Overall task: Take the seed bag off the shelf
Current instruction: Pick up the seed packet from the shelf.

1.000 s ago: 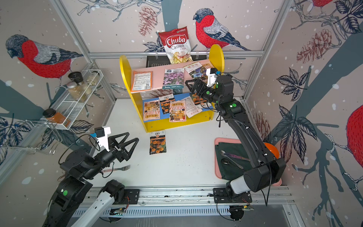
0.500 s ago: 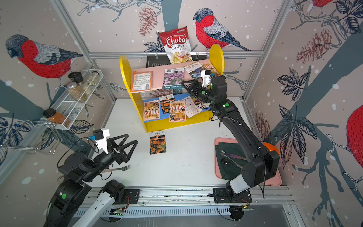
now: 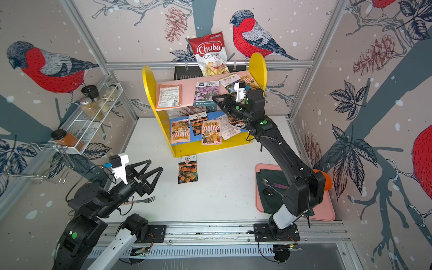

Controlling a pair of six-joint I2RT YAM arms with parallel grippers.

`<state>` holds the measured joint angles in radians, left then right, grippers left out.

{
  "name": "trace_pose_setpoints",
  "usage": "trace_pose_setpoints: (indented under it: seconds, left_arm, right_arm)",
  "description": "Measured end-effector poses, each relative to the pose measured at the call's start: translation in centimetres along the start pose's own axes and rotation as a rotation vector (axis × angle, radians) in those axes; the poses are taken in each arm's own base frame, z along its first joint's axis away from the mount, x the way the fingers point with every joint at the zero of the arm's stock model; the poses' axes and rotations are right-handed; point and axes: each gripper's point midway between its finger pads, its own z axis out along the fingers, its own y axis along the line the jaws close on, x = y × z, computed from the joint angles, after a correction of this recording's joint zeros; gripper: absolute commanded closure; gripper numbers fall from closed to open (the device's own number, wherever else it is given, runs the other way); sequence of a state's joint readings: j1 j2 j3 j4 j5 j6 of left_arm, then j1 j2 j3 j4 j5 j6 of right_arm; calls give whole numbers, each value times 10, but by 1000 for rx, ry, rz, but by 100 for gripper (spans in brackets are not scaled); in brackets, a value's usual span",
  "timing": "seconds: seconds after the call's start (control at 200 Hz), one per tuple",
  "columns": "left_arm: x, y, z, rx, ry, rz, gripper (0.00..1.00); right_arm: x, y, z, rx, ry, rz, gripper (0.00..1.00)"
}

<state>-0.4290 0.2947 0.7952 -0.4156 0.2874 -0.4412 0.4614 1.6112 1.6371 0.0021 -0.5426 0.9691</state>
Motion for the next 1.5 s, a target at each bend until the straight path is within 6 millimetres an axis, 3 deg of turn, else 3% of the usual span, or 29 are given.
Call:
trace_pose_setpoints:
  seconds: [0.655, 0.87, 1.196, 1.501]
  left_arm:
    - [3, 0, -5, -5, 3, 3, 1]
    - [4, 1, -7, -7, 7, 2, 1]
    - [3, 0, -8, -5, 1, 3, 1]
    - [-4, -5, -3, 12, -4, 7, 1]
  right_arm:
    - [-7, 12, 14, -47, 4, -17, 81]
    - [-11, 18, 15, -58, 2, -25, 100]
    - [-6, 26, 14, -60, 25, -51, 100]
    - [29, 47, -33, -92, 40, -129, 100]
